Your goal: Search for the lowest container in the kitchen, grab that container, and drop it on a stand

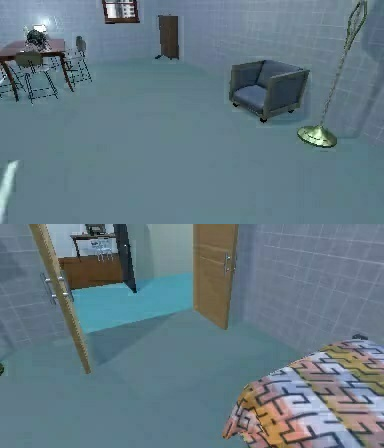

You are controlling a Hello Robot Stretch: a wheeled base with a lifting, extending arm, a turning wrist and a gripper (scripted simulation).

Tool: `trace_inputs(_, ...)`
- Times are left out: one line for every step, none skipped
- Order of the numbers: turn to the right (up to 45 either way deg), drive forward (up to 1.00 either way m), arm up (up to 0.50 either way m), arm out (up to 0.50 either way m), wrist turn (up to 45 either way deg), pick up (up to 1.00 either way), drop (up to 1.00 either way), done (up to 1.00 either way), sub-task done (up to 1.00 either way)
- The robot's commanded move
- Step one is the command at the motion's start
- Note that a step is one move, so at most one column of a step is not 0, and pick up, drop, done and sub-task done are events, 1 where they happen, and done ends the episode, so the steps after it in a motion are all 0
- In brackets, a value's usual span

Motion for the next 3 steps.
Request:
trace_inputs(45.0,0.00,0.00,0.00,0.0,0.00,0.00,0.00,0.00)
trace_inputs(24.0,0.00,0.00,0.00,0.0,0.00,0.00,0.00,0.00)
trace_inputs(0.0,1.00,0.00,0.00,0.0,0.00,0.00,0.00,0.00)
